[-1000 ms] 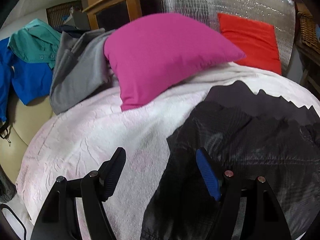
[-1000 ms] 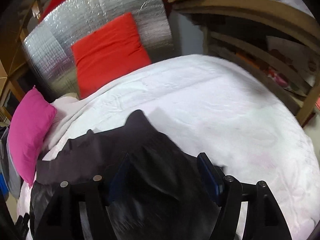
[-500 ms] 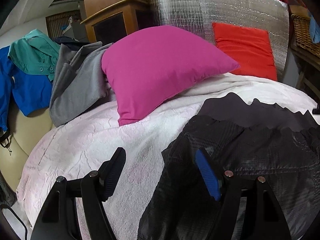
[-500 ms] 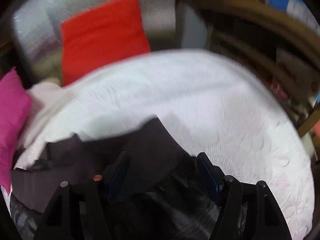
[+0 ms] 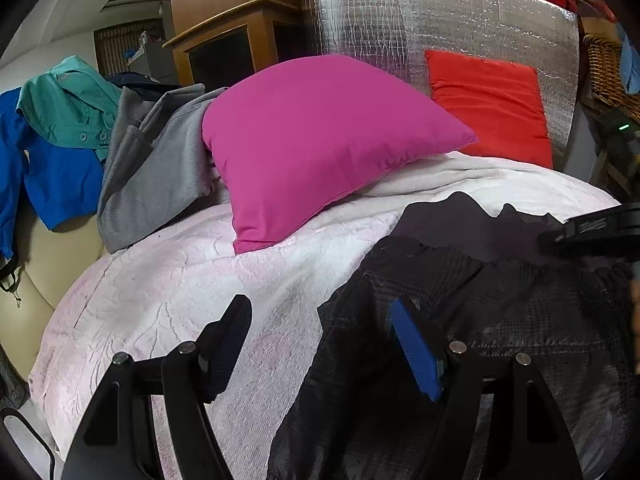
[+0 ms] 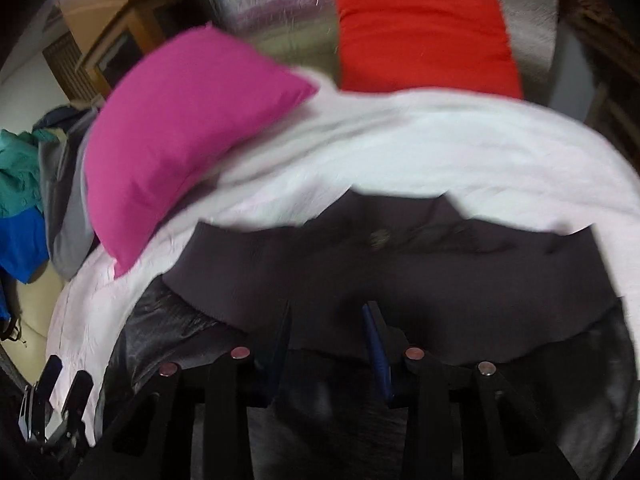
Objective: Fold large clothes
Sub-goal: 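Lower the jacket bundle onto the bed and open both grippers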
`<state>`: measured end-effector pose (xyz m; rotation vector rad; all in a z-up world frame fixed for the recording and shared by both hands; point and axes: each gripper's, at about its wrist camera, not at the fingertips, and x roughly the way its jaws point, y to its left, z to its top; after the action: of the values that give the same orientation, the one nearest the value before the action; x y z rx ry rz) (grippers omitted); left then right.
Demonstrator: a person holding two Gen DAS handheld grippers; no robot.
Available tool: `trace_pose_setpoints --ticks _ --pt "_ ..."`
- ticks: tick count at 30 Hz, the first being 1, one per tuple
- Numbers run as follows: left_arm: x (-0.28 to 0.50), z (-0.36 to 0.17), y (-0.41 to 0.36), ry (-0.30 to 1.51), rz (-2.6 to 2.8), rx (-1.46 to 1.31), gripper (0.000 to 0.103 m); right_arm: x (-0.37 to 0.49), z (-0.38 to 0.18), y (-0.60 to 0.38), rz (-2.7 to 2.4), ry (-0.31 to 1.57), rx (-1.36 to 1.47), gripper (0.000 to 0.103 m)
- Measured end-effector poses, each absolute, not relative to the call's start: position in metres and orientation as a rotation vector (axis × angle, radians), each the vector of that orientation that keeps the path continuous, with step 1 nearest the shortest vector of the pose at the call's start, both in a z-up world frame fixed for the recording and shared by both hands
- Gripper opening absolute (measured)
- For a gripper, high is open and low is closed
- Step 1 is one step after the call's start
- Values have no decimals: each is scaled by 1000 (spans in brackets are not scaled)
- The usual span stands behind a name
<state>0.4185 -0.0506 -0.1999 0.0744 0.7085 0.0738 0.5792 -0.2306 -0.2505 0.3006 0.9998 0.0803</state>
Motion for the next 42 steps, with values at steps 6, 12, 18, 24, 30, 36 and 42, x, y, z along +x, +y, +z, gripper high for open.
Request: trace_pose_setpoints --ticks 6,12,18,24,30,36,42 --pt "421 -202 -53 724 64 76 74 609 -262 -230 12 995 292 38" --pt "431 -208 -43 795 59 38 74 572 -232 -270 65 877 453 40" --pt "434 -211 -29 874 19 -40 78 466 -206 -372 -118 730 533 69" --pt "437 -234 -33 1023 -69 -82 80 354 -241 -471 -379 729 691 76" --pt "436 -240 -31 1034 -63 -132 80 329 -289 -499 -322 792 890 74" --pt "436 -247 -32 1036 -24 -159 80 341 -299 -479 -323 848 757 39" --pt "435 -249 -45 1013 26 -40 81 340 -296 -468 -353 865 692 40"
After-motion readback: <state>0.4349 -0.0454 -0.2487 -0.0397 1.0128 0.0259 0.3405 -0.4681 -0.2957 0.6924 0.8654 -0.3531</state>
